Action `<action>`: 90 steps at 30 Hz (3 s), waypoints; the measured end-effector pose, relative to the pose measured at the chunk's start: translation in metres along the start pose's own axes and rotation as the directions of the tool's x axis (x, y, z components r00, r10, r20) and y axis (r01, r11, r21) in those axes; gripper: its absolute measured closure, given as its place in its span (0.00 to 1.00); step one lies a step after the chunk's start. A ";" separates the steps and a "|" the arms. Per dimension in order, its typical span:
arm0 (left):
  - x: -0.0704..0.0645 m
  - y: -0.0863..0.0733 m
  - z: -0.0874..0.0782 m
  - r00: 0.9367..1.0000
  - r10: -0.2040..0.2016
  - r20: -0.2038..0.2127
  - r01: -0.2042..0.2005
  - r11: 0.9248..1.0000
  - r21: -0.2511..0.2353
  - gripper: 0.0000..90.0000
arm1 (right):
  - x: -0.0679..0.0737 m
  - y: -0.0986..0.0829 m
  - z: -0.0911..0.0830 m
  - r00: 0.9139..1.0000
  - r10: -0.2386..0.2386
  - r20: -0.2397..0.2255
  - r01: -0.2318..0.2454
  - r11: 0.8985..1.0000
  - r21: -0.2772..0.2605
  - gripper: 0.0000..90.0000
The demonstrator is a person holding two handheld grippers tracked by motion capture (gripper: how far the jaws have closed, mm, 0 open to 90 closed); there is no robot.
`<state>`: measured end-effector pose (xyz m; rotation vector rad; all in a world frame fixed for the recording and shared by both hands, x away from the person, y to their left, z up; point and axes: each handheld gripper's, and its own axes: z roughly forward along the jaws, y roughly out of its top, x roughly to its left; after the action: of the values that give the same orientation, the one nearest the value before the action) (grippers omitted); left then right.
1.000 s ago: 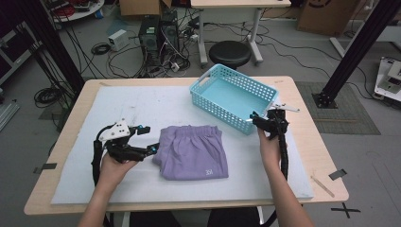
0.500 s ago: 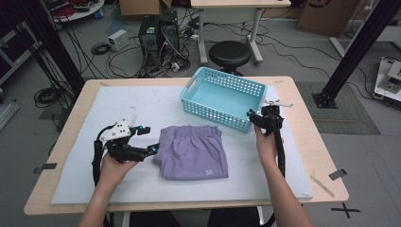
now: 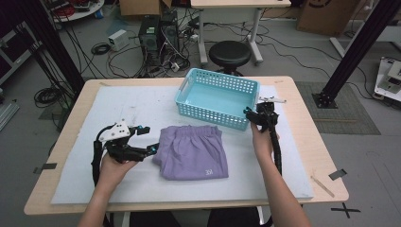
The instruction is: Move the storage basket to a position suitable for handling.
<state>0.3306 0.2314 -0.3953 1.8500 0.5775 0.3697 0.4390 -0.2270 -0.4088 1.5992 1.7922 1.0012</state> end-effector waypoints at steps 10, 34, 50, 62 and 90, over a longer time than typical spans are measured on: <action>0.001 -0.002 0.000 1.000 -0.005 -0.002 0.005 1.000 0.004 0.27 | 0.004 0.008 0.013 0.999 -0.033 -0.012 0.034 0.999 0.010 0.65; 0.003 -0.005 -0.001 1.000 -0.006 -0.008 0.006 1.000 0.004 0.27 | 0.028 0.026 0.036 0.992 -0.113 -0.058 0.114 0.993 0.023 0.71; 0.003 -0.007 0.001 1.000 0.004 -0.005 -0.004 1.000 0.016 0.27 | 0.044 0.028 0.043 0.988 -0.132 -0.083 0.134 0.991 0.019 0.71; 0.003 -0.007 0.001 1.000 0.004 -0.006 -0.004 1.000 0.012 0.27 | 0.053 0.030 0.046 0.983 -0.156 -0.095 0.158 0.987 0.018 0.72; 0.000 -0.012 0.004 0.999 -0.013 -0.029 0.014 1.000 0.025 0.27 | 0.037 0.023 -0.003 0.987 -0.135 -0.081 0.122 0.982 -0.146 0.39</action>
<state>0.3305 0.2314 -0.4081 1.8663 0.6165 0.3819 0.4442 -0.1908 -0.3854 1.3544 1.8165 1.1286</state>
